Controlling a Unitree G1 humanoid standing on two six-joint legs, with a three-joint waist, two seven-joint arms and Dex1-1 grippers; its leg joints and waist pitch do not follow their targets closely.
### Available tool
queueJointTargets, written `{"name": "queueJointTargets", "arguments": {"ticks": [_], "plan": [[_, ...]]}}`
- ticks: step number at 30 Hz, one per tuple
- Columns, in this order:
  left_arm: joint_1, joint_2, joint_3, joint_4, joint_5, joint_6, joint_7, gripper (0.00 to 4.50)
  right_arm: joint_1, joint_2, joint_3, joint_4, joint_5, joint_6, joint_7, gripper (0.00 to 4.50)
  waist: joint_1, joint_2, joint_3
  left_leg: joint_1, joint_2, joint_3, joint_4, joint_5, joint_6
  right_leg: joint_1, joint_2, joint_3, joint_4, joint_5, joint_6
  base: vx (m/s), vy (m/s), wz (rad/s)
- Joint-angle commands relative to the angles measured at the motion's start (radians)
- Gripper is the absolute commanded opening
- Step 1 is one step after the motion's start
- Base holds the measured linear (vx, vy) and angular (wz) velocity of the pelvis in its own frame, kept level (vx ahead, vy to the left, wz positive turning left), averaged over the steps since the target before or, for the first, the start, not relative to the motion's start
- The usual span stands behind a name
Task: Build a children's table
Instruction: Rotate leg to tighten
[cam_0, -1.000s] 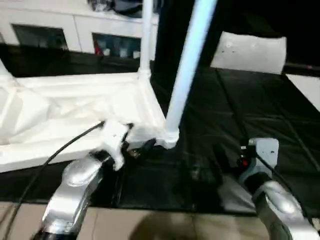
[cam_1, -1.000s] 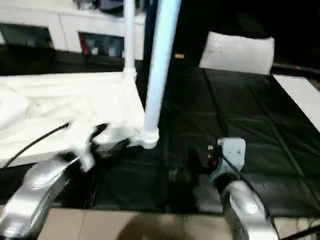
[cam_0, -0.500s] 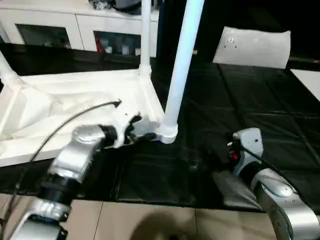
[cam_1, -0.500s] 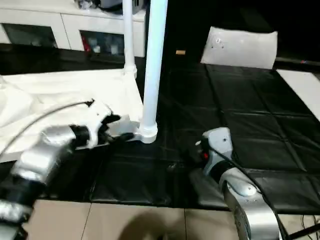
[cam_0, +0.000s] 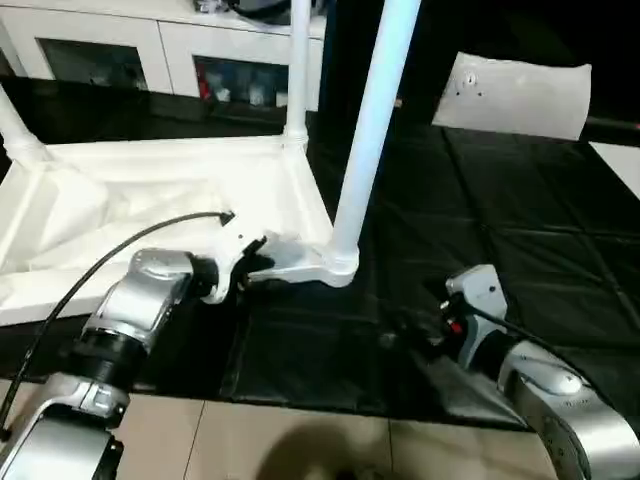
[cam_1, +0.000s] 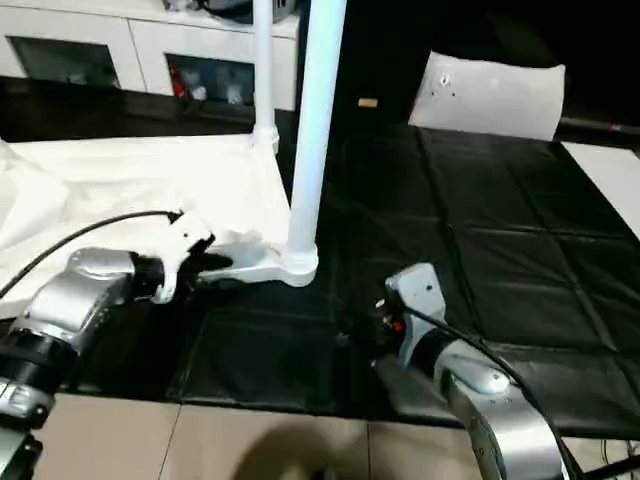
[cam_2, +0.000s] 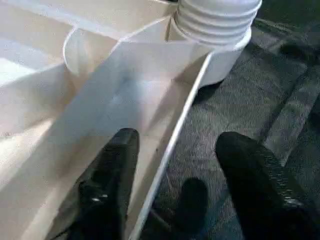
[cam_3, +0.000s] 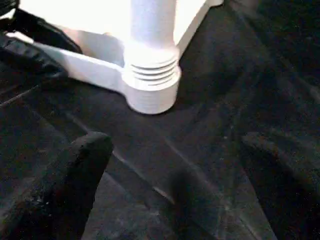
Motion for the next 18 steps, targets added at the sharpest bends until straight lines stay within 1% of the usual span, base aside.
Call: {"name": "queueJointTargets", "arguments": {"ticks": [1, 3, 4, 5, 6, 8, 9, 11, 13, 14, 16, 18], "plan": [[-0.031, 0.009, -0.017, 0.027, 0.02, -0.018, -0.021, 2.47, -0.013, -0.014, 0.002, -0.014, 0.01, 0.011, 0.009, 4.5, 0.006, 0.005, -0.052, -0.019, 0.072, -0.01, -0.096, -0.047, 0.054, 0.055, -0.091, 0.053, -0.071, -0.345, -0.181, 0.0, 0.0, 0.0], [-0.044, 0.014, -0.024, 0.053, 0.033, -0.032, -0.024, 2.3, -0.015, -0.014, 0.002, -0.012, 0.008, 0.012, 0.017, 4.5, 0.006, 0.003, -0.051, -0.021, 0.074, -0.01, -0.098, -0.043, 0.047, 0.056, -0.091, 0.052, -0.07, -0.334, -0.179, 0.0, 0.0, 0.0], [-0.052, 0.017, -0.027, 0.07, 0.039, -0.041, -0.026, 2.23, -0.016, -0.013, 0.002, -0.012, 0.007, 0.013, 0.019, 4.5, 0.008, 0.005, -0.052, -0.021, 0.075, -0.011, -0.098, -0.042, 0.043, 0.057, -0.093, 0.052, -0.068, -0.328, -0.18, 0.0, 0.0, 0.0], [-0.059, 0.018, -0.028, 0.083, 0.043, -0.046, -0.027, 2.23, -0.017, -0.013, 0.002, -0.012, 0.006, 0.014, 0.02, 4.5, 0.008, 0.009, -0.051, -0.021, 0.076, -0.011, -0.099, -0.042, 0.041, 0.057, -0.093, 0.053, -0.069, -0.324, -0.182, 0.0, 0.0, 0.0], [-0.068, 0.019, -0.029, 0.099, 0.048, -0.054, -0.029, 2.1, -0.017, -0.012, 0.004, -0.014, 0.006, 0.014, 0.021, 4.5, 0.007, 0.006, -0.052, -0.021, 0.075, -0.011, -0.098, -0.039, 0.041, 0.057, -0.092, 0.052, -0.069, -0.314, -0.181, 0.0, 0.0, 0.0], [-0.074, 0.018, -0.028, 0.11, 0.05, -0.057, -0.031, 1.87, -0.016, -0.013, 0.006, -0.015, 0.006, 0.014, 0.022, 4.5, 0.008, 0.007, -0.054, -0.022, 0.078, -0.012, -0.098, -0.022, 0.037, 0.059, -0.095, 0.053, -0.064, -0.279, -0.194, 0.0, 0.0, 0.0], [-0.086, 0.017, -0.029, 0.128, 0.051, -0.063, -0.037, 1.87, -0.014, -0.015, 0.009, -0.017, 0.008, 0.013, 0.02, 4.5, 0.008, 0.007, -0.054, -0.022, 0.077, -0.011, -0.098, -0.014, 0.037, 0.06, -0.095, 0.052, -0.062, -0.261, -0.202, 0.0, 0.0, 0.0], [-0.093, 0.017, -0.03, 0.141, 0.052, -0.069, -0.042, 1.77, -0.012, -0.016, 0.01, -0.019, 0.01, 0.012, 0.02, 4.5, 0.009, 0.008, -0.053, -0.021, 0.077, -0.01, -0.098, -0.018, 0.036, 0.06, -0.095, 0.052, -0.063, -0.255, -0.21, 0.0, 0.0, 0.0], [-0.108, 0.015, -0.033, 0.172, 0.061, -0.088, -0.052, 1.51, -0.009, -0.017, 0.011, -0.021, 0.008, 0.01, 0.022, 4.5, 0.011, 0.009, -0.052, -0.021, 0.077, -0.009, -0.098, -0.032, 0.033, 0.06, -0.096, 0.053, -0.066, -0.274, -0.208, 0.0, 0.0, 0.0], [-0.118, 0.013, -0.035, 0.193, 0.067, -0.104, -0.056, 1.44, -0.008, -0.017, 0.011, -0.021, 0.008, 0.009, 0.023, 4.5, 0.012, 0.007, -0.051, -0.021, 0.076, -0.008, -0.099, -0.046, 0.031, 0.061, -0.096, 0.053, -0.069, -0.301, -0.198, 0.0, 0.0, 0.0], [-0.128, 0.012, -0.036, 0.208, 0.07, -0.115, -0.061, 1.4, -0.009, -0.018, 0.011, -0.019, 0.007, 0.006, 0.025, 4.5, 0.015, 0.007, -0.049, -0.021, 0.076, -0.009, -0.101, -0.067, 0.026, 0.058, -0.096, 0.052, -0.077, -0.361, -0.175, 0.0, 0.0, 0.0], [-0.137, 0.012, -0.041, 0.22, 0.073, -0.129, -0.071, 1.22, -0.009, -0.019, 0.011, -0.017, 0.006, 0.003, 0.027, 4.5, 0.019, 0.007, -0.049, -0.02, 0.078, -0.009, -0.103, -0.075, 0.021, 0.057, -0.097, 0.053, -0.079, -0.388, -0.164, 0.0, 0.0, 0.0]]}}
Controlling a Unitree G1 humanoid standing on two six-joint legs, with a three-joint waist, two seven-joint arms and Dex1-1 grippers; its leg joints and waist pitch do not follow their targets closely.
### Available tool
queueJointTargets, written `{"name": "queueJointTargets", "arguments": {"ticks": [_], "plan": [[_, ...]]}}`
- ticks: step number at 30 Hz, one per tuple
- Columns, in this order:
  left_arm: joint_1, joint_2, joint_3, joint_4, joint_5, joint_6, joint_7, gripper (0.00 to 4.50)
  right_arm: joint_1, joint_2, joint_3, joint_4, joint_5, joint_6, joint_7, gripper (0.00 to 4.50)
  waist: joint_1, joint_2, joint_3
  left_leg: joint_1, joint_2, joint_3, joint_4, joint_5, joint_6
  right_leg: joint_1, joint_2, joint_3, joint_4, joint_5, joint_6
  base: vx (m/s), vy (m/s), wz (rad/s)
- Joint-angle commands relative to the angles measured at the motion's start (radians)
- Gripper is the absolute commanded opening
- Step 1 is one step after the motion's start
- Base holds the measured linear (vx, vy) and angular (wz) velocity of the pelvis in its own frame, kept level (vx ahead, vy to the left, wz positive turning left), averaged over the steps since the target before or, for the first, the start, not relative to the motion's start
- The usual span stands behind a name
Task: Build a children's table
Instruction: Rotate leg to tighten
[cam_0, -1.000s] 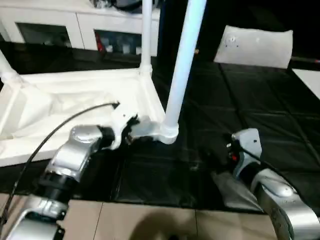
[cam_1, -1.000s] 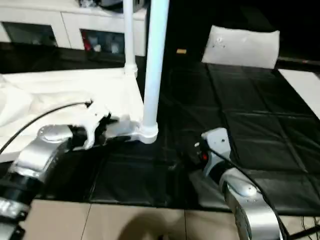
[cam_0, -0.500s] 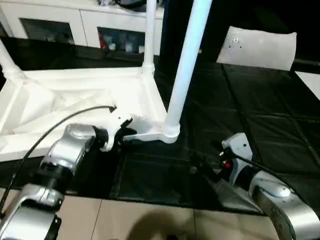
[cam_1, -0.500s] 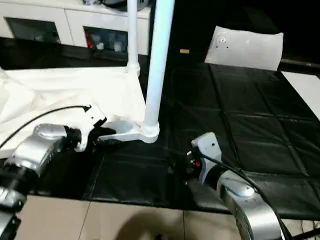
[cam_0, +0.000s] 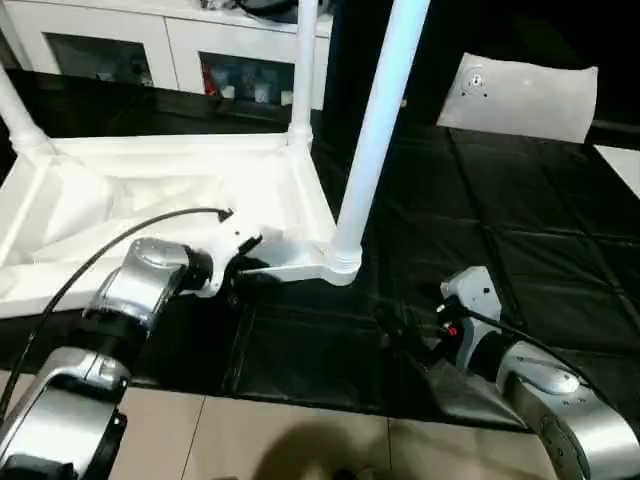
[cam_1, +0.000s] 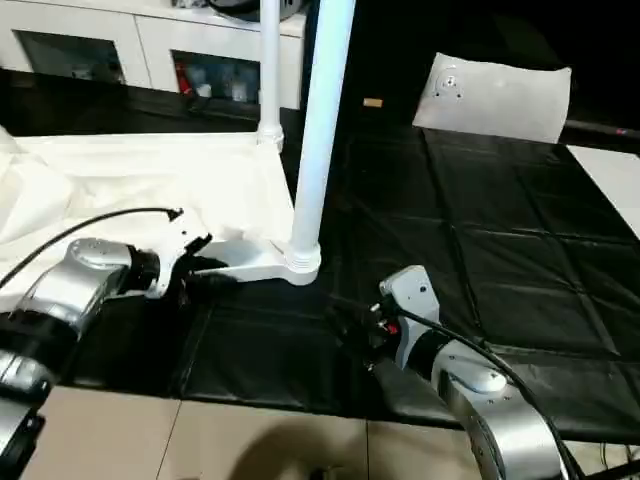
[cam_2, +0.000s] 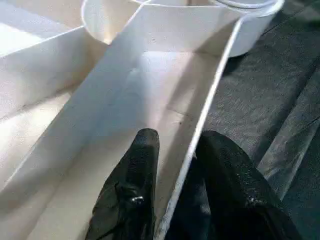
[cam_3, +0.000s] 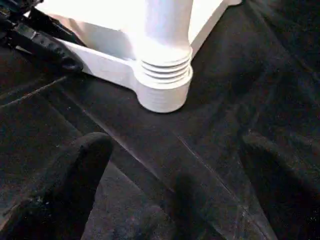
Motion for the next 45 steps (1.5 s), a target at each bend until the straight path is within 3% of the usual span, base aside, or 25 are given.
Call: {"name": "queueJointTargets", "arguments": {"ticks": [1, 6, 9, 15, 18, 19, 24, 29, 35, 45], "plan": [[-0.03, 0.0, -0.01, 0.003, 0.014, -0.027, -0.021, 1.22, -0.005, -0.012, 0.001, -0.017, 0.004, 0.002, 0.007, 4.5, 0.003, 0.01, -0.051, -0.017, 0.073, -0.011, -0.1, -0.076, 0.031, 0.056, -0.097, 0.057, -0.077, -0.39, -0.161, 0.0, 0.0, 0.0], [-0.048, 0.008, -0.034, 0.023, 0.032, -0.093, -0.059, 0.99, -0.009, -0.014, 0.007, -0.015, 0.0, -0.002, 0.01, 4.5, 0.011, 0.013, -0.056, -0.016, 0.078, -0.009, -0.099, -0.024, 0.032, 0.057, -0.098, 0.055, -0.064, -0.267, -0.193, 0.0, 0.0, 0.0], [-0.054, 0.012, -0.056, 0.02, 0.051, -0.187, -0.095, 0.93, -0.007, -0.015, 0.01, -0.015, -0.001, -0.005, 0.012, 4.5, 0.014, 0.014, -0.058, -0.016, 0.08, -0.009, -0.098, 0.004, 0.036, 0.06, -0.098, 0.053, -0.057, -0.215, -0.209, 0.0, 0.0, 0.0], [-0.065, 0.008, -0.067, 0.027, 0.075, -0.242, -0.089, 0.89, -0.006, -0.017, 0.009, -0.011, -0.001, -0.009, 0.016, 4.5, 0.025, 0.016, -0.059, -0.014, 0.083, -0.006, -0.096, 0.024, 0.028, 0.061, -0.101, 0.05, -0.05, -0.16, -0.228, 0.0, 0.0, 0.0], [-0.073, 0.004, -0.067, 0.035, 0.07, -0.26, -0.107, 0.89, -0.005, -0.017, 0.009, -0.009, -0.002, -0.011, 0.017, 4.5, 0.029, 0.016, -0.058, -0.014, 0.083, -0.006, -0.097, 0.016, 0.02, 0.063, -0.102, 0.05, -0.051, -0.167, -0.225, 0.0, 0.0, 0.0], [-0.074, 0.003, -0.067, 0.037, 0.067, -0.265, -0.115, 1.41, -0.004, -0.017, 0.009, -0.009, -0.002, -0.011, 0.017, 4.5, 0.029, 0.016, -0.058, -0.015, 0.083, -0.006, -0.098, 0.013, 0.018, 0.063, -0.102, 0.05, -0.051, -0.171, -0.223, 0.0, 0.0, 0.0], [-0.088, 0.004, -0.062, 0.041, 0.069, -0.274, -0.132, 1.86, -0.004, -0.018, 0.01, -0.01, -0.004, -0.012, 0.018, 4.5, 0.032, 0.018, -0.056, -0.015, 0.084, -0.004, -0.1, 0.002, 0.006, 0.063, -0.103, 0.048, -0.054, -0.194, -0.214, 0.0, 0.0, 0.0], [-0.105, -0.008, -0.055, 0.067, 0.071, -0.309, -0.128, 1.86, 0.0, -0.021, 0.008, -0.008, -0.006, -0.018, 0.022, 4.5, 0.029, 0.013, -0.056, -0.02, 0.081, -0.004, -0.101, -0.021, -0.003, 0.067, -0.103, 0.048, -0.06, -0.244, -0.191, 0.0, 0.0, 0.0], [-0.126, -0.008, -0.072, 0.113, 0.104, -0.335, -0.139, 1.86, -0.001, -0.02, 0.01, -0.006, -0.009, -0.021, 0.021, 4.5, 0.028, 0.016, -0.057, -0.019, 0.079, 0.0, -0.102, -0.029, 0.006, 0.064, -0.098, 0.045, -0.069, -0.289, -0.166, 0.0, 0.0, 0.0], [-0.15, 0.002, -0.081, 0.175, 0.132, -0.307, -0.167, 1.05, -0.006, -0.015, 0.013, -0.003, -0.009, -0.021, 0.015, 4.5, 0.033, 0.019, -0.055, -0.019, 0.083, -0.003, -0.109, -0.067, -0.008, 0.063, -0.099, 0.043, -0.071, -0.306, -0.167, 0.0, 0.0, 0.0]]}}
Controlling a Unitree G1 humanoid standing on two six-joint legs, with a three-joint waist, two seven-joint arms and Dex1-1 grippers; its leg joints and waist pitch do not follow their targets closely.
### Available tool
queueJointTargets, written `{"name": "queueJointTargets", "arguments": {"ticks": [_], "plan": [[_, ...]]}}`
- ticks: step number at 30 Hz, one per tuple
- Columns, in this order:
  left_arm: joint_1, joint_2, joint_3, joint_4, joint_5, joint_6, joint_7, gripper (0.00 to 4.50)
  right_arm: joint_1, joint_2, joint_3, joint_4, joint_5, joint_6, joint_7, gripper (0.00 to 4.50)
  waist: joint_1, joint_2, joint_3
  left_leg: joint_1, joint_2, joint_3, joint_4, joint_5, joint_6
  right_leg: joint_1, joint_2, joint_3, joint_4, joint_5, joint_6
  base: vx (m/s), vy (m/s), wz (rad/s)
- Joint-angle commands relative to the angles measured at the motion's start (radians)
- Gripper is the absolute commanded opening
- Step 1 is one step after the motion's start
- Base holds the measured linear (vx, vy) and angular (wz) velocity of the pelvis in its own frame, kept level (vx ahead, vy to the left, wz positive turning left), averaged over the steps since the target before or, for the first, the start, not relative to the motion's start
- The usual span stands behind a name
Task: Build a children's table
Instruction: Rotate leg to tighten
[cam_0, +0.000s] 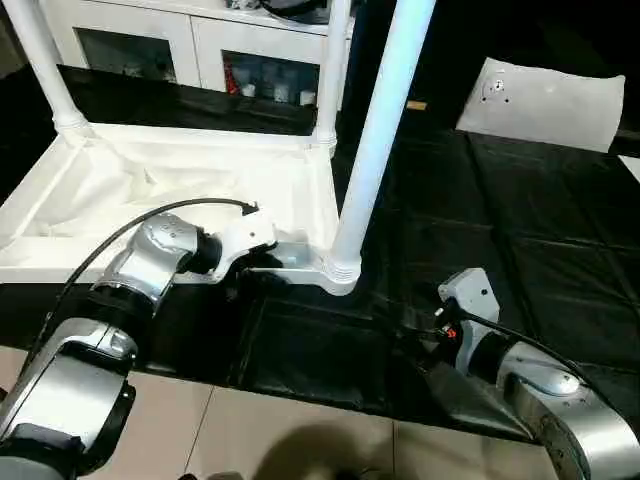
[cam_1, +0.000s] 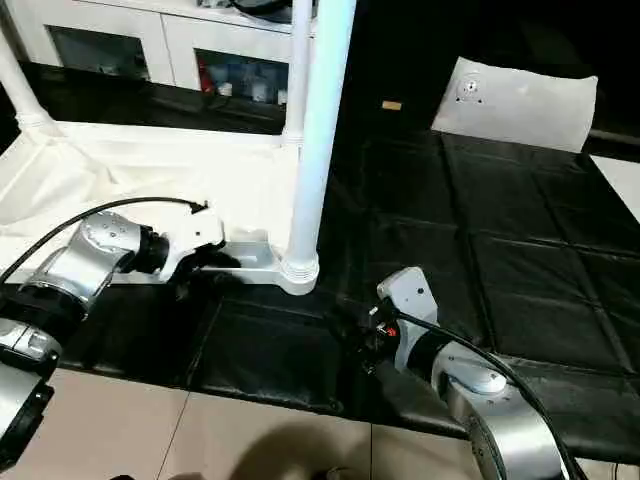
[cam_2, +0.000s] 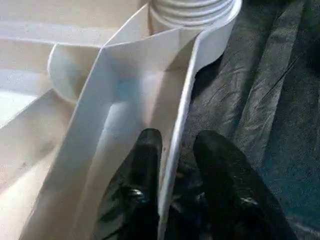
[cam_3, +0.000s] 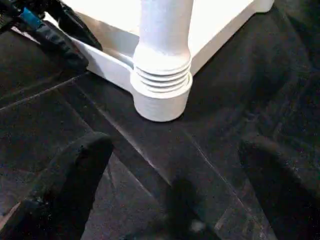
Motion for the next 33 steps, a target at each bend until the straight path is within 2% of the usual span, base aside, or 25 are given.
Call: {"name": "queueJointTargets", "arguments": {"ticks": [1, 2, 3, 5, 7, 8, 9, 11, 15, 16, 20, 21, 23, 25, 28, 29, 31, 33], "plan": [[-0.021, 0.001, 0.005, 0.01, 0.003, -0.009, -0.002, 0.93, -0.008, -0.006, 0.002, -0.002, -0.006, -0.009, -0.003, 4.5, 0.002, 0.017, -0.057, -0.013, 0.067, -0.007, -0.096, -0.082, 0.005, 0.065, -0.101, 0.062, -0.068, -0.304, -0.158, 0.0, 0.0, 0.0], [-0.022, -0.001, 0.009, 0.014, 0.0, -0.012, -0.003, 0.93, -0.009, -0.006, 0.002, -0.001, -0.006, -0.01, -0.003, 4.5, 0.002, 0.017, -0.057, -0.014, 0.067, -0.007, -0.096, -0.08, 0.005, 0.065, -0.101, 0.063, -0.069, -0.302, -0.16, 0.0, 0.0, 0.0], [-0.024, -0.001, 0.012, 0.018, -0.003, -0.014, -0.004, 0.74, -0.01, -0.005, 0.002, 0.001, -0.006, -0.01, -0.003, 4.5, 0.001, 0.012, -0.058, -0.014, 0.068, -0.007, -0.095, -0.073, 0.006, 0.066, -0.101, 0.063, -0.067, -0.289, -0.163, 0.0, 0.0, 0.0], [-0.026, -0.004, 0.019, 0.025, -0.008, -0.016, -0.008, 0.69, -0.012, -0.004, 0.003, 0.004, -0.006, -0.01, -0.003, 4.5, 0.002, 0.015, -0.058, -0.015, 0.068, -0.007, -0.095, -0.065, 0.007, 0.065, -0.101, 0.062, -0.065, -0.277, -0.168, 0.0, 0.0, 0.0], [-0.029, -0.007, 0.024, 0.032, -0.011, -0.018, -0.009, 0.5, -0.014, -0.006, 0.003, 0.007, -0.006, -0.013, 0.0, 4.5, 0.001, 0.011, -0.058, -0.014, 0.068, -0.006, -0.095, -0.067, 0.008, 0.066, -0.102, 0.062, -0.066, -0.28, -0.17, 0.0, 0.0, 0.0], [-0.034, -0.009, 0.024, 0.042, -0.009, -0.022, -0.01, 0.5, -0.016, -0.007, 0.003, 0.01, -0.007, -0.014, 0.001, 4.5, 0.002, 0.013, -0.057, -0.015, 0.067, -0.006, -0.095, -0.066, 0.009, 0.066, -0.102, 0.062, -0.065, -0.28, -0.171, 0.0, 0.0, 0.0], [-0.037, -0.011, 0.023, 0.05, -0.006, -0.025, -0.011, 0.27, -0.019, -0.007, 0.004, 0.012, -0.007, -0.014, 0.002, 4.5, 0.002, 0.012, -0.057, -0.015, 0.066, -0.006, -0.095, -0.066, 0.01, 0.066, -0.101, 0.062, -0.067, -0.285, -0.167, 0.0, 0.0, 0.0], [-0.039, -0.013, 0.022, 0.058, -0.003, -0.028, -0.011, 0.25, -0.02, -0.007, 0.005, 0.014, -0.007, -0.015, 0.002, 4.5, 0.002, 0.013, -0.058, -0.015, 0.067, -0.006, -0.096, -0.062, 0.01, 0.067, -0.103, 0.062, -0.066, -0.289, -0.164, 0.0, 0.0, 0.0], [-0.042, -0.012, 0.013, 0.069, 0.011, -0.04, -0.014, 0.07, -0.026, -0.007, 0.005, 0.02, -0.009, -0.018, 0.003, 4.5, -0.002, 0.014, -0.06, -0.017, 0.066, -0.005, -0.093, -0.044, 0.012, 0.069, -0.103, 0.062, -0.062, -0.244, -0.18, 0.0, 0.0, 0.0], [-0.037, -0.008, 0.005, 0.069, 0.022, -0.052, -0.023, 0.07, -0.03, -0.008, 0.006, 0.024, -0.012, -0.023, 0.005, 4.5, -0.003, 0.016, -0.059, -0.017, 0.066, -0.005, -0.094, -0.047, 0.014, 0.068, -0.102, 0.062, -0.064, -0.254, -0.177, 0.0, 0.0, 0.0], [-0.016, 0.003, 0.006, 0.048, 0.006, -0.064, -0.084, 0.01, -0.045, -0.013, 0.001, 0.04, -0.012, -0.035, 0.012, 4.5, -0.008, 0.013, -0.059, -0.017, 0.066, -0.005, -0.094, -0.055, 0.015, 0.068, -0.103, 0.062, -0.066, -0.276, -0.173, 0.0, 0.0, 0.0], [0.006, 0.016, 0.013, 0.007, -0.017, -0.047, -0.131, 0.01, -0.059, -0.015, -0.005, 0.05, -0.006, -0.037, 0.017, 4.5, -0.01, 0.016, -0.059, -0.016, 0.067, -0.006, -0.094, -0.051, 0.014, 0.068, -0.103, 0.062, -0.063, -0.268, -0.179, 0.0, 0.0, 0.0], [0.013, 0.021, 0.016, -0.007, -0.025, -0.042, -0.147, 0.01, -0.062, -0.015, -0.007, 0.052, -0.004, -0.038, 0.019, 4.5, -0.014, 0.017, -0.06, -0.015, 0.07, -0.005, -0.094, -0.051, 0.012, 0.067, -0.104, 0.062, -0.06, -0.243, -0.195, 0.0, 0.0, 0.0], [0.068, 0.058, 0.025, -0.117, -0.068, 0.028, -0.219, 0.01, -0.076, -0.027, -0.008, 0.055, 0.007, -0.048, 0.049, 4.5, -0.019, 0.014, -0.061, -0.018, 0.071, -0.003, -0.094, -0.025, 0.015, 0.07, -0.104, 0.062, -0.051, -0.195, -0.215, 0.0, 0.0, 0.0], [0.11, 0.082, 0.029, -0.201, -0.088, 0.082, -0.236, 0.01, -0.081, -0.038, -0.005, 0.052, 0.018, -0.05, 0.074, 4.5, -0.017, 0.015, -0.06, -0.01, 0.072, 0.003, -0.091, -0.022, 0.026, 0.066, -0.102, 0.063, -0.048, -0.169, -0.236, 0.0, 0.0, 0.0], [0.132, 0.09, 0.03, -0.239, -0.093, 0.094, -0.232, 0.01, -0.084, -0.044, -0.001, 0.052, 0.02, -0.053, 0.087, 4.5, -0.019, 0.01, -0.059, -0.012, 0.07, 0.005, -0.092, -0.021, 0.031, 0.067, -0.099, 0.062, -0.051, -0.177, -0.234, 0.0, 0.0, 0.0], [0.161, 0.097, 0.034, -0.282, -0.092, 0.096, -0.217, 0.01, -0.09, -0.052, 0.004, 0.055, 0.023, -0.058, 0.105, 4.5, -0.017, 0.011, -0.059, -0.014, 0.073, 0.004, -0.092, -0.025, 0.033, 0.068, -0.102, 0.062, -0.049, -0.19, -0.232, 0.0, 0.0, 0.0], [0.197, 0.105, 0.034, -0.329, -0.083, 0.095, -0.196, 0.01, -0.1, -0.058, 0.014, 0.062, 0.025, -0.062, 0.123, 4.5, -0.019, 0.01, -0.057, -0.014, 0.07, 0.006, -0.092, -0.037, 0.034, 0.067, -0.098, 0.061, -0.055, -0.226, -0.215, 0.0, 0.0, 0.0]]}}
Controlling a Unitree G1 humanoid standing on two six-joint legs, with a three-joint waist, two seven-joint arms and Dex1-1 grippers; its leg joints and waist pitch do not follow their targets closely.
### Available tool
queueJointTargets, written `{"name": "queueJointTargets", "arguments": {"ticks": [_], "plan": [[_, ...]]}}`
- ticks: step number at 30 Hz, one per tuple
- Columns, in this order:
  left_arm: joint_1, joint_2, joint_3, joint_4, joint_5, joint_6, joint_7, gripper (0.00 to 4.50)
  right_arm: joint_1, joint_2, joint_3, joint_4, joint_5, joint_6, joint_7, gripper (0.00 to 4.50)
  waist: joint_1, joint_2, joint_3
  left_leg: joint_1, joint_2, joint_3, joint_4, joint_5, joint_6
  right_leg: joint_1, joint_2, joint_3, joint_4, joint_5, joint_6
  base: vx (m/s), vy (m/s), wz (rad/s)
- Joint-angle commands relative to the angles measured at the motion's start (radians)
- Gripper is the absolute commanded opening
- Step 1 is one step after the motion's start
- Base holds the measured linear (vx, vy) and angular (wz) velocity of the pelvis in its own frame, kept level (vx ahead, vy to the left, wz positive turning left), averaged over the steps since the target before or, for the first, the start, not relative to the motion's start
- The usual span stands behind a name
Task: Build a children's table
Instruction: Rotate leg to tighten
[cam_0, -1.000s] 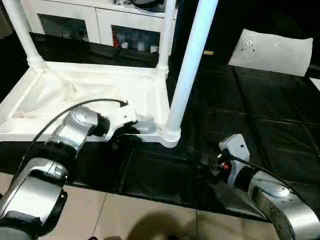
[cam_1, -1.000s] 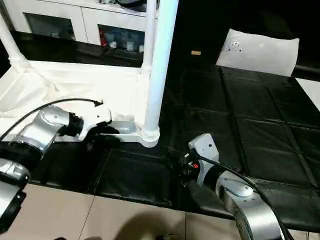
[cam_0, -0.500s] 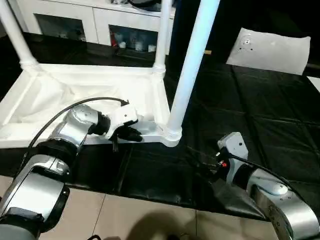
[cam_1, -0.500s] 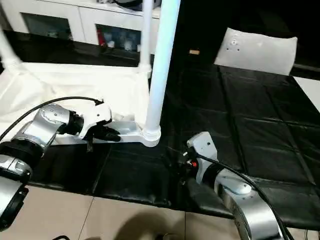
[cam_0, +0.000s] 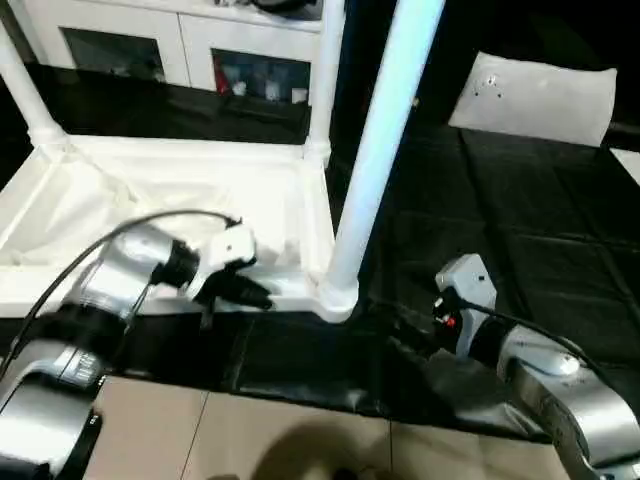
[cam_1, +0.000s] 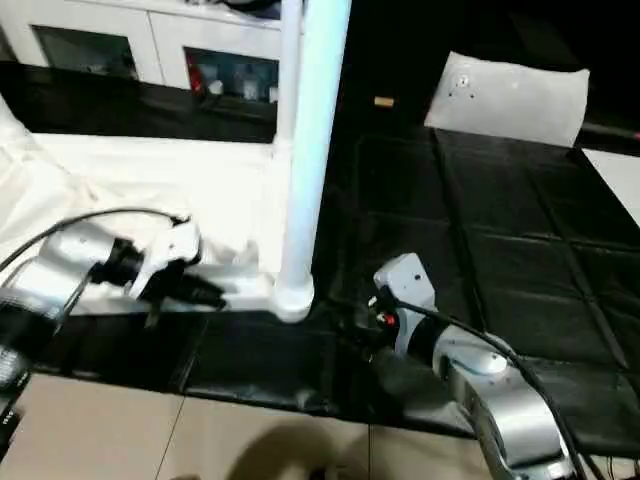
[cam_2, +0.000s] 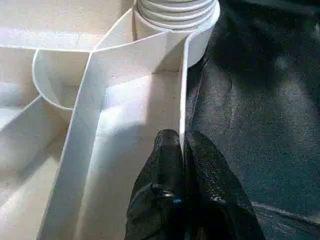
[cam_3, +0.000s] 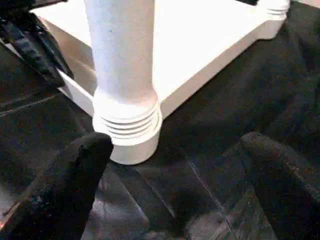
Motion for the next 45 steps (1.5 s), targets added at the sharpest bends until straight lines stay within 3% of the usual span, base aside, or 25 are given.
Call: {"name": "queueJointTargets", "arguments": {"ticks": [1, 5, 7, 9, 14, 18, 28, 33, 39, 45], "plan": [[0.052, -0.001, 0.001, -0.084, -0.006, 0.04, 0.022, 0.01, -0.031, -0.016, 0.012, 0.021, 0.018, -0.014, 0.03, 4.5, 0.004, 0.006, -0.06, -0.016, 0.067, -0.004, -0.088, -0.041, 0.027, 0.071, -0.101, 0.061, -0.053, -0.233, -0.203, 0.0, 0.0, 0.0], [0.089, -0.024, 0.026, -0.164, -0.052, 0.112, 0.052, 0.01, -0.064, -0.019, 0.028, 0.051, 0.009, -0.026, 0.048, 4.5, 0.002, 0.007, -0.06, -0.012, 0.066, 0.001, -0.085, -0.029, 0.03, 0.065, -0.098, 0.062, -0.052, -0.229, -0.211, 0.0, 0.0, 0.0], [0.097, -0.029, 0.03, -0.183, -0.059, 0.118, 0.058, 0.45, -0.072, -0.017, 0.027, 0.058, 0.008, -0.026, 0.053, 4.5, 0.005, 0.005, -0.061, -0.014, 0.064, 0.004, -0.084, -0.013, 0.039, 0.066, -0.096, 0.062, -0.052, -0.219, -0.21, 0.0, 0.0, 0.0], [0.105, -0.036, 0.029, -0.184, -0.044, 0.094, 0.086, 0.59, -0.082, -0.014, 0.031, 0.066, 0.004, -0.03, 0.059, 4.5, 0.006, 0.005, -0.061, -0.014, 0.063, 0.006, -0.083, -0.012, 0.044, 0.065, -0.094, 0.061, -0.052, -0.216, -0.207, 0.0, 0.0, 0.0], [0.117, -0.043, 0.032, -0.197, -0.033, 0.098, 0.115, 0.59, -0.084, -0.017, 0.04, 0.075, -0.001, -0.04, 0.074, 4.5, 0.008, 0.002, -0.059, -0.012, 0.063, 0.009, -0.084, -0.042, 0.042, 0.062, -0.093, 0.06, -0.06, -0.281, -0.181, 0.0, 0.0, 0.0], [0.12, -0.04, 0.024, -0.208, -0.032, 0.114, 0.122, 0.59, -0.083, -0.018, 0.041, 0.079, -0.004, -0.046, 0.079, 4.5, 0.01, 0.007, -0.059, -0.012, 0.063, 0.009, -0.086, -0.066, 0.029, 0.06, -0.092, 0.059, -0.065, -0.325, -0.159, 0.0, 0.0, 0.0], [0.119, -0.028, -0.018, -0.187, 0.014, 0.075, 0.145, 0.59, -0.078, -0.018, 0.046, 0.082, -0.011, -0.055, 0.079, 4.5, 0.012, 0.007, -0.061, -0.014, 0.063, 0.008, -0.085, -0.045, 0.032, 0.062, -0.091, 0.059, -0.059, -0.277, -0.167, 0.0, 0.0, 0.0], [0.115, -0.038, -0.005, -0.187, -0.003, 0.085, 0.157, 0.59, -0.08, -0.018, 0.047, 0.088, -0.015, -0.06, 0.083, 4.5, 0.013, 0.006, -0.06, -0.013, 0.062, 0.008, -0.086, -0.065, 0.028, 0.061, -0.092, 0.059, -0.064, -0.319, -0.158, 0.0, 0.0, 0.0], [0.123, -0.053, 0.012, -0.187, -0.033, 0.067, 0.146, 0.04, -0.083, -0.031, 0.052, 0.107, -0.019, -0.073, 0.103, 4.5, 0.016, 0.003, -0.059, -0.014, 0.062, 0.008, -0.087, -0.071, 0.029, 0.06, -0.091, 0.058, -0.067, -0.35, -0.142, 0.0, 0.0, 0.0], [0.139, -0.055, 0.008, -0.181, -0.065, 0.036, 0.094, 0.04, -0.134, -0.045, 0.053, 0.182, -0.002, -0.112, 0.175, 4.5, 0.01, 0.003, -0.064, -0.015, 0.06, 0.01, -0.081, -0.038, 0.044, 0.062, -0.09, 0.058, -0.058, -0.275, -0.175, 0.0, 0.0, 0.0]]}}
